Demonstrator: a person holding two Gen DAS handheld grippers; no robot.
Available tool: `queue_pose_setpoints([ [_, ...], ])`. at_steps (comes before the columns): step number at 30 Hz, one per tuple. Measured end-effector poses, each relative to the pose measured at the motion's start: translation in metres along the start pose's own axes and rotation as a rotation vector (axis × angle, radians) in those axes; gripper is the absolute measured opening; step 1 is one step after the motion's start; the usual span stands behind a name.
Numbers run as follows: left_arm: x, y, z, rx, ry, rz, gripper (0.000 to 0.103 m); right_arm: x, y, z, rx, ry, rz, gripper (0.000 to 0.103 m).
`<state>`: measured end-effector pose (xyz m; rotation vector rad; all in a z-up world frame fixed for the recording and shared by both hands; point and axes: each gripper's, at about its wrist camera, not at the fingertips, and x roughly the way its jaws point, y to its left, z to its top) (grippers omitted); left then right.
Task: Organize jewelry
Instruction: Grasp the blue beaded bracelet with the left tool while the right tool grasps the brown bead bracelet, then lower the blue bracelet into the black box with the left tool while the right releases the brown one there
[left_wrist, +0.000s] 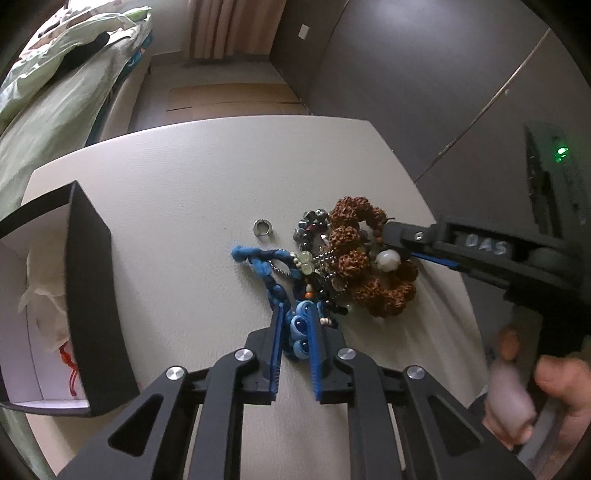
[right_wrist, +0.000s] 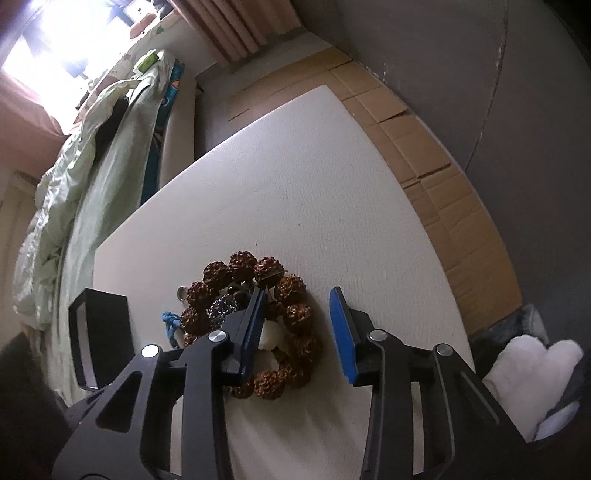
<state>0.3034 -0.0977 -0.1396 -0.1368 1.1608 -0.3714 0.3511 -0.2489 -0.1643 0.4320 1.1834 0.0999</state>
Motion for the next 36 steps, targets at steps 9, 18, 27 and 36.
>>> queue_pose_setpoints([
  [9, -0.034, 0.021, 0.008, -0.062, -0.070, -0.041, 0.010, 0.009, 0.012, 0.008, -0.060, -0.002, -0.019, 0.036],
  [18, -0.060, 0.034, 0.005, -0.099, -0.117, -0.052, 0.010, 0.000, 0.001, 0.011, -0.028, -0.021, 0.011, 0.020],
  [27, -0.095, 0.045, 0.003, -0.128, -0.188, -0.083, 0.010, -0.056, 0.003, 0.003, -0.009, -0.143, 0.169, 0.019],
  [36, -0.135, 0.073, 0.001, -0.180, -0.281, -0.096, 0.010, -0.085, 0.032, -0.007, -0.060, -0.215, 0.252, 0.019],
])
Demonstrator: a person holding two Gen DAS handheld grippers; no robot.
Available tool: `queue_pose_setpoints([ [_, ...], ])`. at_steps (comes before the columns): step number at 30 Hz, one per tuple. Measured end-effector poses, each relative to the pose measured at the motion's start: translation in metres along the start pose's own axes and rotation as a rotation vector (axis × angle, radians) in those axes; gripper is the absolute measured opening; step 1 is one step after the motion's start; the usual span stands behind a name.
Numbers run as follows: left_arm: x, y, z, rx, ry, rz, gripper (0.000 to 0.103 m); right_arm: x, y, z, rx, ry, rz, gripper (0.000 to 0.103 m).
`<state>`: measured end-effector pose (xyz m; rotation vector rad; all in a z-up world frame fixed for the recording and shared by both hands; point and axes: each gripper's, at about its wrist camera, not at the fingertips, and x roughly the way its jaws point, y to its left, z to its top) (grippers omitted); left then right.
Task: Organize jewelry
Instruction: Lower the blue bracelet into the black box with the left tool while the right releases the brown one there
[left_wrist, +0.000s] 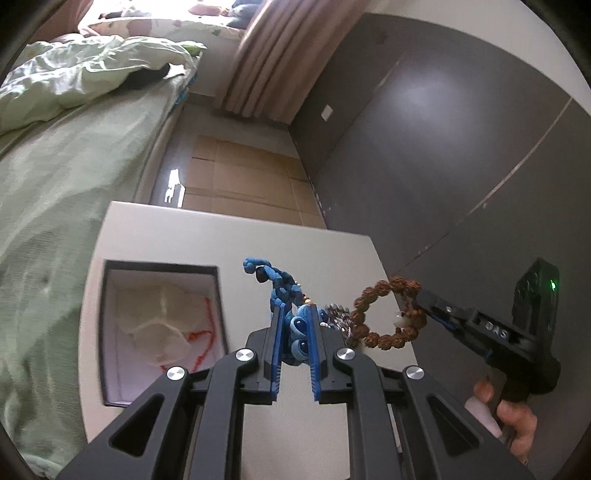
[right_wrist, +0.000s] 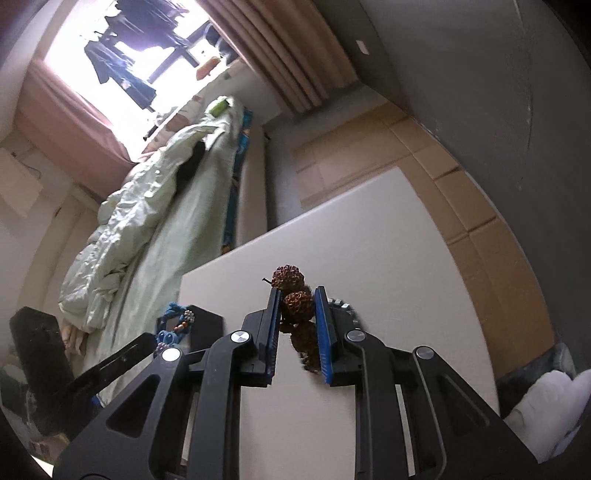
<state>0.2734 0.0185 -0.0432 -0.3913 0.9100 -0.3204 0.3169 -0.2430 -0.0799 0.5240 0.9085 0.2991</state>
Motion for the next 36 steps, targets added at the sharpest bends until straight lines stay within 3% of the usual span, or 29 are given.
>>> queue_pose_setpoints([
  [7, -0.026, 0.026, 0.009, -0.048, -0.058, 0.020, 0.010, -0.016, 0.035, -0.001, -0.021, -0.044, 0.140, 0.019],
  [14, -0.044, 0.047, 0.011, -0.090, -0.091, 0.048, 0.010, -0.005, 0.080, -0.010, -0.042, -0.021, 0.270, 0.019],
  [27, -0.076, 0.080, 0.010, -0.153, -0.135, 0.062, 0.010, 0.048, 0.136, -0.038, -0.062, 0.111, 0.344, 0.019],
  [32, -0.083, 0.089, 0.008, -0.173, -0.140, 0.062, 0.010, 0.083, 0.140, -0.051, 0.005, 0.246, 0.360, 0.020],
  [33, -0.083, 0.090, 0.007, -0.175, -0.140, 0.061, 0.010, 0.089, 0.139, -0.053, 0.008, 0.266, 0.330, 0.023],
  [34, -0.083, 0.090, 0.007, -0.175, -0.139, 0.062, 0.010, 0.095, 0.137, -0.054, 0.011, 0.282, 0.292, 0.045],
  [36, -0.081, 0.089, 0.007, -0.171, -0.129, 0.064, 0.010, 0.097, 0.130, -0.054, 0.027, 0.281, 0.252, 0.074],
])
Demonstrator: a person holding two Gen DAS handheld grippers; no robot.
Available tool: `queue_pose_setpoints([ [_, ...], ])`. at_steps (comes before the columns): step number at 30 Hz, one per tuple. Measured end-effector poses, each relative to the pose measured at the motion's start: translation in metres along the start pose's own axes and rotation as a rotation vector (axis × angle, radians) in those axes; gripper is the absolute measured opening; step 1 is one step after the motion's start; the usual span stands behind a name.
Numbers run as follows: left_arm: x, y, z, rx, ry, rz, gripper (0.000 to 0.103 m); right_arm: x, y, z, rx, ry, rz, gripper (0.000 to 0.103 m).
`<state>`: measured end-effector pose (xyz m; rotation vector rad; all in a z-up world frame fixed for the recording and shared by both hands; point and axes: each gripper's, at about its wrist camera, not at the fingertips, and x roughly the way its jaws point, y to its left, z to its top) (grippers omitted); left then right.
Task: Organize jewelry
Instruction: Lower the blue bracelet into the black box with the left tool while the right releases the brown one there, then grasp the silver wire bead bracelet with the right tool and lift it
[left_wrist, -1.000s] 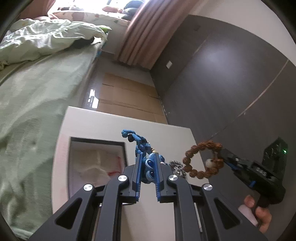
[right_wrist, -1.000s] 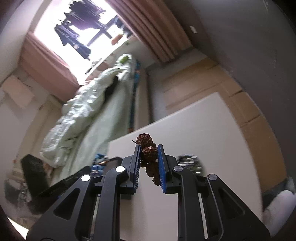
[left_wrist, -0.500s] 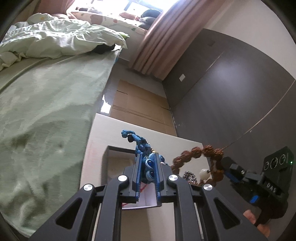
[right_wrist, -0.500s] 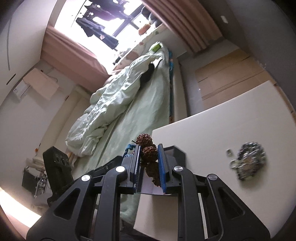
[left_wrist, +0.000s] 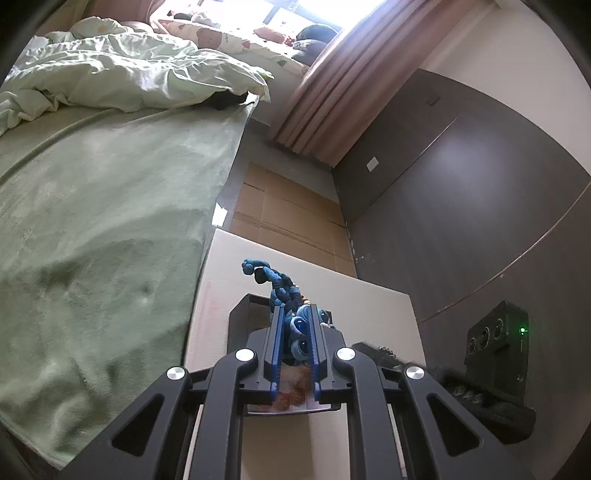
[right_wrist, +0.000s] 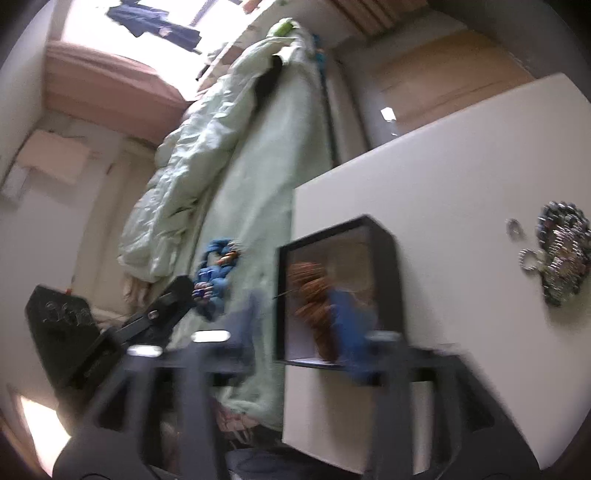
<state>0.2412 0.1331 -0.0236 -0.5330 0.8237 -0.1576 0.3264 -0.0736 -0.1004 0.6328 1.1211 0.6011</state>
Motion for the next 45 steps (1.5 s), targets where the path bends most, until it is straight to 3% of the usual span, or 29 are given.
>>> queue_pose_setpoints([
  [1, 0.002, 0.000, 0.001, 0.002, 0.004, 0.001, 0.010, -0.006, 0.000, 0.000, -0.007, -0.028, -0.003, 0.078],
  [5, 0.010, -0.005, 0.000, 0.023, 0.025, 0.004, 0.010, -0.028, -0.001, 0.003, -0.034, -0.078, 0.000, 0.078],
  [16, 0.035, -0.027, -0.013, 0.107, 0.101, 0.020, 0.012, -0.060, -0.027, 0.006, -0.021, -0.113, -0.056, 0.078],
  [18, 0.036, -0.028, -0.013, 0.108, 0.095, 0.036, 0.041, -0.067, -0.035, 0.007, -0.016, -0.121, -0.068, 0.078],
  [19, 0.034, -0.026, -0.012, 0.096, 0.077, 0.041, 0.067, -0.070, -0.038, 0.008, -0.015, -0.124, -0.070, 0.078],
  [20, 0.031, -0.025, -0.012, 0.087, 0.057, 0.039, 0.071, -0.074, -0.040, 0.008, -0.014, -0.130, -0.072, 0.078],
  [31, 0.039, -0.044, -0.019, 0.150, 0.057, 0.055, 0.066, -0.112, -0.091, 0.014, 0.028, -0.162, -0.179, 0.078],
  [42, 0.076, -0.096, -0.040, 0.239, 0.122, 0.016, 0.048, -0.111, -0.120, 0.015, 0.047, -0.131, -0.270, 0.078],
  [45, 0.088, -0.105, -0.046, 0.253, 0.143, 0.010, 0.039, -0.107, -0.126, 0.015, 0.054, -0.121, -0.271, 0.070],
])
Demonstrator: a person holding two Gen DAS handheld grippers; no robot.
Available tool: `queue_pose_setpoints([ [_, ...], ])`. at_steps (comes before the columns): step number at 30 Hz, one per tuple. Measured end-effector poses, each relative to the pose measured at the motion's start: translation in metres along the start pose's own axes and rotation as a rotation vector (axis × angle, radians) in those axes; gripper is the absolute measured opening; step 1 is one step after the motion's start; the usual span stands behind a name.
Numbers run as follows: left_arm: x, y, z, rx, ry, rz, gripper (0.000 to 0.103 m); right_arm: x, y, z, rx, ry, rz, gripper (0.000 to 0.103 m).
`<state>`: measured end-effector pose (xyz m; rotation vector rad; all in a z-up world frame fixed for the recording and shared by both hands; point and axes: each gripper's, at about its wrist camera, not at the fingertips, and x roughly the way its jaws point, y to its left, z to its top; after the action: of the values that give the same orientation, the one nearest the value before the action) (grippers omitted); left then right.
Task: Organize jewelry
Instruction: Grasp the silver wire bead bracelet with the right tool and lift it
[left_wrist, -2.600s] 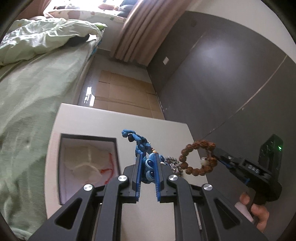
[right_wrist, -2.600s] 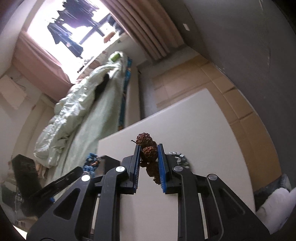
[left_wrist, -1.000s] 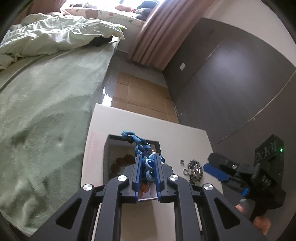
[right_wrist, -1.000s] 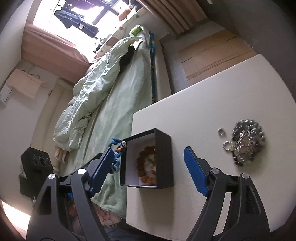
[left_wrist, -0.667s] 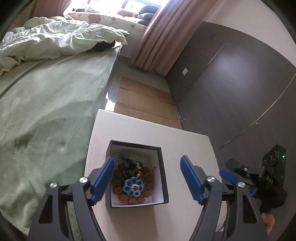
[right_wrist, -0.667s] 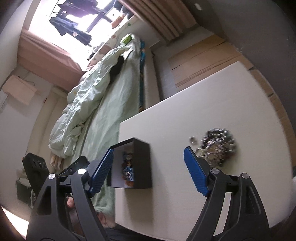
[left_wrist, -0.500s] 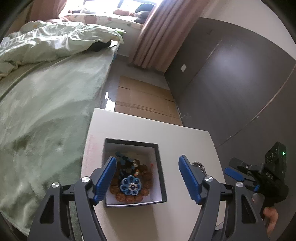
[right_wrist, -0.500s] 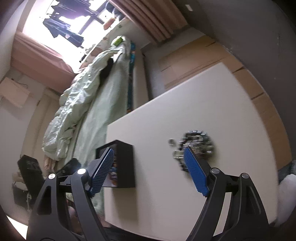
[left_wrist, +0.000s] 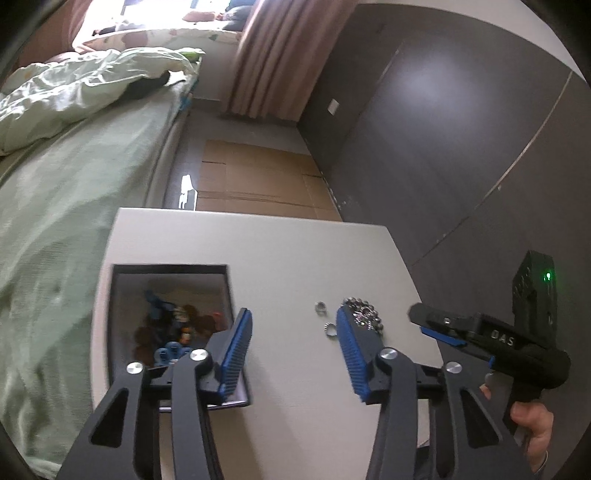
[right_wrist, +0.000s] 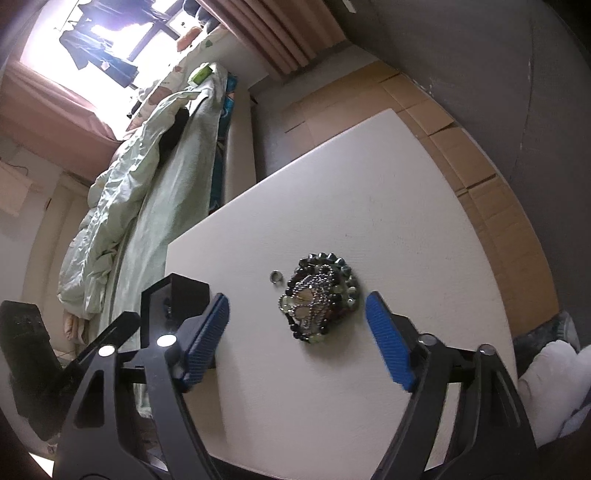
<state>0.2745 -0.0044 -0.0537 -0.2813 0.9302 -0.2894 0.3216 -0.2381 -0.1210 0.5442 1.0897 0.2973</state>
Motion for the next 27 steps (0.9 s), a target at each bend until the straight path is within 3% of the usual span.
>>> queue_pose_setpoints([
  [4, 0.021, -0.009, -0.003, 0.013, 0.029, -0.003, 0.032, 0.012, -0.005, 0.003, 0.010, 0.019, -0.002, 0.057],
  [12, 0.050, -0.014, -0.004, 0.008, 0.069, -0.003, 0.025, 0.039, -0.006, 0.008, 0.009, 0.049, -0.021, 0.052],
  [18, 0.061, -0.009, -0.002, -0.004, 0.081, -0.017, 0.024, 0.061, 0.001, 0.012, -0.022, 0.076, -0.071, 0.042],
  [21, 0.066, -0.006, 0.000, -0.011, 0.087, -0.021, 0.024, 0.068, 0.002, 0.012, -0.038, 0.086, -0.105, 0.031],
  [24, 0.069, -0.004, 0.002, -0.017, 0.091, -0.026, 0.024, 0.064, 0.007, 0.013, -0.055, 0.059, -0.124, 0.008],
  [27, 0.074, -0.004, 0.003, -0.021, 0.099, -0.032, 0.024, 0.060, 0.004, 0.013, -0.035, 0.049, -0.099, 0.008],
])
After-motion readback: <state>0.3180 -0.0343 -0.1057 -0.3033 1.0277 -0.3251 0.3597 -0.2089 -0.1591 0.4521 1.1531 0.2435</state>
